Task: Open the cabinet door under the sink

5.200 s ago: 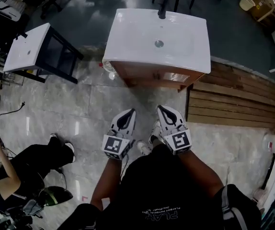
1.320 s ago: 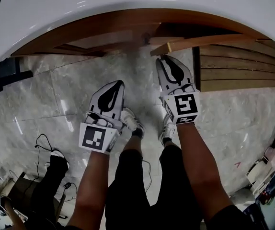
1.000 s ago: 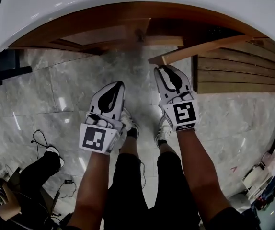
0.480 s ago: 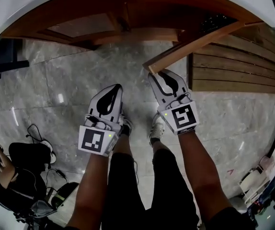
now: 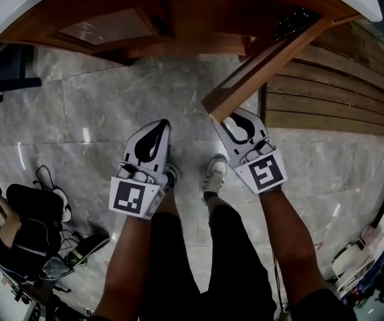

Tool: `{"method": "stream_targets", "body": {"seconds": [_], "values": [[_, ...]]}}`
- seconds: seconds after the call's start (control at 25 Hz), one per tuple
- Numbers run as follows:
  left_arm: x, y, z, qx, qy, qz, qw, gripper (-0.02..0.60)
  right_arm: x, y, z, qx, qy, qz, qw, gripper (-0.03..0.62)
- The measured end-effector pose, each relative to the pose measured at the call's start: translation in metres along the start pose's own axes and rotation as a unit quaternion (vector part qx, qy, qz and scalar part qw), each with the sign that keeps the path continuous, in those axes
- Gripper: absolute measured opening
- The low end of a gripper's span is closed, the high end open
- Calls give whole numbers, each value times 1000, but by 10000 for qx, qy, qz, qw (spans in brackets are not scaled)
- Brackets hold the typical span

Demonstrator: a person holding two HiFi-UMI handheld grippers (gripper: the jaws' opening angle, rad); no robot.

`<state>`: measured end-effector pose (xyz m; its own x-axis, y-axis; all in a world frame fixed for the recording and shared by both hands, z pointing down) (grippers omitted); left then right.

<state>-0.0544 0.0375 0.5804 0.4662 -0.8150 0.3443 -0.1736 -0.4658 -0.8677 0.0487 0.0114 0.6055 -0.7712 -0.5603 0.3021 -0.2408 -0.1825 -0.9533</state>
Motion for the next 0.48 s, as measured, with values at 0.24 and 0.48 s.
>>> {"method": "stream_targets", "body": {"seconds": [0.24,0.48], "values": [[-1,-8,17,11,27,-18,10000,18,-34,-9,0,-122,274,13,9996,91],[2,-16,32,90,-21,-89,9999,18,-66,-23,6,-410,502,-101,9978,92]]}}
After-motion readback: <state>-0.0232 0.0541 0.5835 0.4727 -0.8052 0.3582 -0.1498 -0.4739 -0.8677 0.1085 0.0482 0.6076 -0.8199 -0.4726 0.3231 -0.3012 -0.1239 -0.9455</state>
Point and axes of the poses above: the fingertips, and each gripper's own axes: x forward along the fingers, z to its right, y out of its top, the point moved 1 cm from there along -x, backward along the fingers, and after that the axes turned 6 degrees about -x, right-handed, at the moved point
